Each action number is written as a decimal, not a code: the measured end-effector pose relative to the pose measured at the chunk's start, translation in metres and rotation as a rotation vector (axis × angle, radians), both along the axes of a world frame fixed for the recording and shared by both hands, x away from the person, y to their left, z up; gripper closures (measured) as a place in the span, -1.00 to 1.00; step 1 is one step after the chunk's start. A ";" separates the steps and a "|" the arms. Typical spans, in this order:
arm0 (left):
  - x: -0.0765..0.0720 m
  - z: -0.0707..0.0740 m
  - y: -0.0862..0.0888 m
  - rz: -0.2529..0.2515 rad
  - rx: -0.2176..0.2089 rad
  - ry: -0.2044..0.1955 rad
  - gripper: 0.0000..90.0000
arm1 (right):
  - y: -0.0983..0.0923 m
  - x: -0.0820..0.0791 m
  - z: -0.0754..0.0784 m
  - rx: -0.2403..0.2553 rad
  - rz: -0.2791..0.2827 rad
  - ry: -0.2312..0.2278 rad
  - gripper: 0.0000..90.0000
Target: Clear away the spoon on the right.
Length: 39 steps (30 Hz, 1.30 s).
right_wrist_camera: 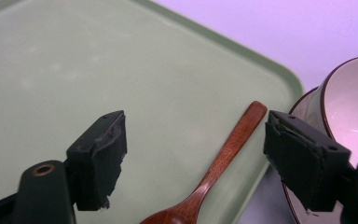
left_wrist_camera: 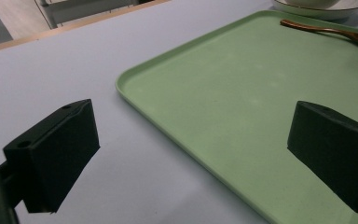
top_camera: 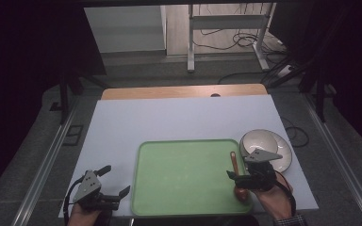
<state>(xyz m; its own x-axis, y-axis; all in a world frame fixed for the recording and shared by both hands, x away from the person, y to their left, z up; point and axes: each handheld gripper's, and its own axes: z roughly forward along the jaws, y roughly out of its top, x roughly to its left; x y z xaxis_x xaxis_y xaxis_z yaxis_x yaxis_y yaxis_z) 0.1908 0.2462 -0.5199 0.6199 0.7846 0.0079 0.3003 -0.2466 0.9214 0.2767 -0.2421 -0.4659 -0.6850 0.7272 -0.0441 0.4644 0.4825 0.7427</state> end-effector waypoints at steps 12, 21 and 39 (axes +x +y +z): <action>0.000 0.000 0.000 0.001 -0.001 0.001 -0.97 | -0.003 -0.013 -0.003 0.007 0.017 -0.007 -0.77; 0.000 0.000 -0.001 0.000 0.004 0.001 -0.96 | -0.008 -0.022 -0.002 0.023 0.023 -0.031 -0.84; 0.001 0.000 0.000 0.001 0.003 0.001 -0.96 | -0.019 -0.033 -0.002 0.025 0.003 -0.041 -0.99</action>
<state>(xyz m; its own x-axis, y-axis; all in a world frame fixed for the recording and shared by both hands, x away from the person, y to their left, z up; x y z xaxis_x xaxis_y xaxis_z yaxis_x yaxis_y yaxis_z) 0.1914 0.2459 -0.5200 0.6193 0.7851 0.0093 0.3018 -0.2490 0.9203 0.2436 -0.2615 -0.4678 -0.6855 0.7261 -0.0539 0.4321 0.4652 0.7726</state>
